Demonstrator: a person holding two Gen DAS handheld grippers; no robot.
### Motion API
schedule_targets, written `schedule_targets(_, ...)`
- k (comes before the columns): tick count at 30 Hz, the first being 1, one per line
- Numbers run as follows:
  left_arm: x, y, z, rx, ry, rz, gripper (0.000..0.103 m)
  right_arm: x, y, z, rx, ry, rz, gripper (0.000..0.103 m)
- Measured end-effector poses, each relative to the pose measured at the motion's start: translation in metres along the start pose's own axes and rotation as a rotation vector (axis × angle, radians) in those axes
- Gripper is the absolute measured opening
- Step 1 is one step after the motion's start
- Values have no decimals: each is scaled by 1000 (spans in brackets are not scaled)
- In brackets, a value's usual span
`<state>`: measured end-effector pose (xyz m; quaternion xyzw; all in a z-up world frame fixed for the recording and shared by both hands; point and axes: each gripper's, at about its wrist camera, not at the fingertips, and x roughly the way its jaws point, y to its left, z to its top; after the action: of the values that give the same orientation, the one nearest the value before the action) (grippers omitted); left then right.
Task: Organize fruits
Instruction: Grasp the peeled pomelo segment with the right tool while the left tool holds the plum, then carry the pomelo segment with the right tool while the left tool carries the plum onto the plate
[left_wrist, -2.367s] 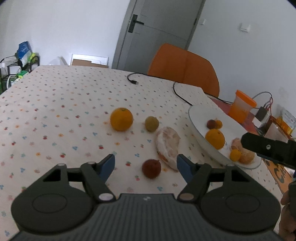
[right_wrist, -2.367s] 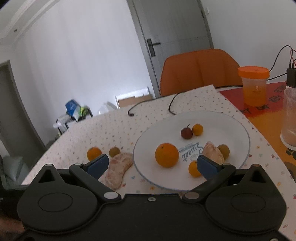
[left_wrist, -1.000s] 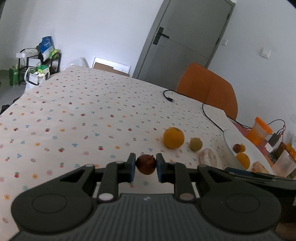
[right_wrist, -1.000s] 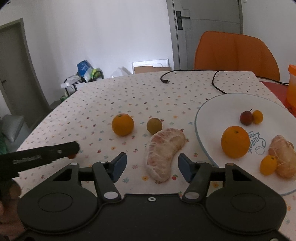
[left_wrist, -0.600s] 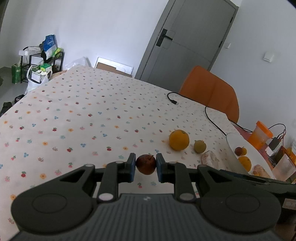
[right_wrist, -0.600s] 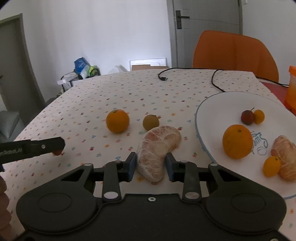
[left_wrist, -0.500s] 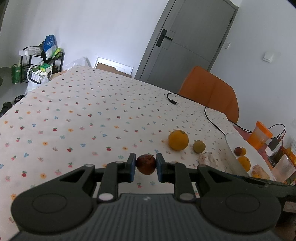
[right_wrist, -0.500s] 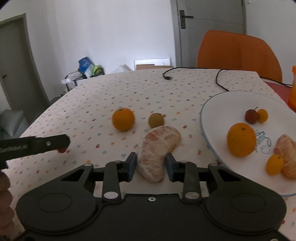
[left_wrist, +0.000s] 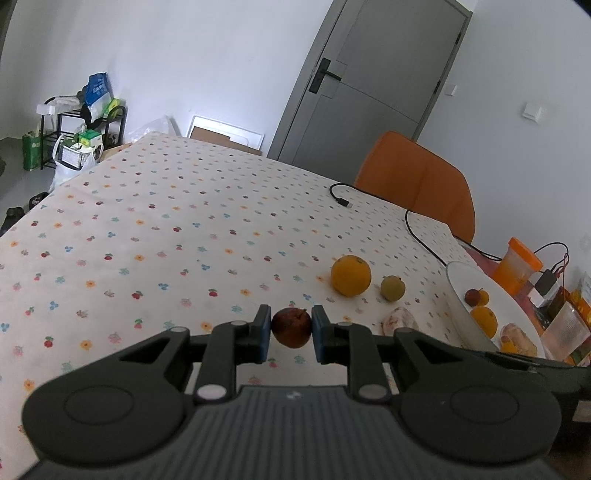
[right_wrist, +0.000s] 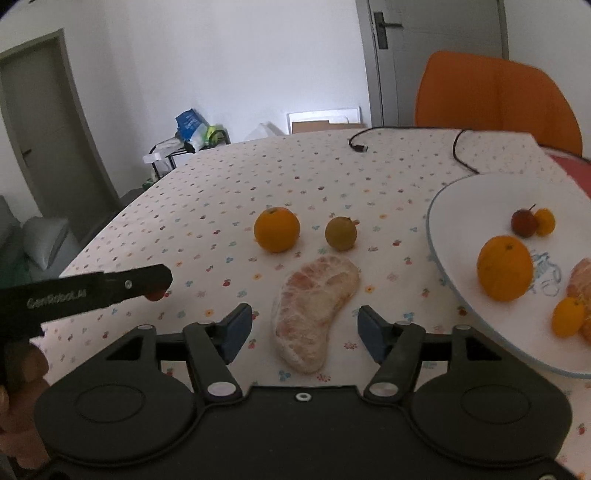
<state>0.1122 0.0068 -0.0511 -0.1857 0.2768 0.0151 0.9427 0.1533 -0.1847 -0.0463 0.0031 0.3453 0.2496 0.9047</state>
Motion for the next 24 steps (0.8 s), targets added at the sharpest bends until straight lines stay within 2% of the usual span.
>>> schedule_targets(10,2,10,1,-29,1,13,21,21,9,10,-38,-12,-23,65)
schedule_targets(11,1,12,1,-31,-2,14,21,22,10,10,-43,-16,-29,62)
schedule_targets(14,-1,15,2,-35,-9,14,21,26,15,11,-89,-29,-73,39)
schedule_targets(17,-4,15,3,-36,-14,14,21,22,10,12,-67,-26,-35,38)
schedule_targets(24,-7,5,4,-19,-20,2,21,0,5,12,-53,-62,-37,37)
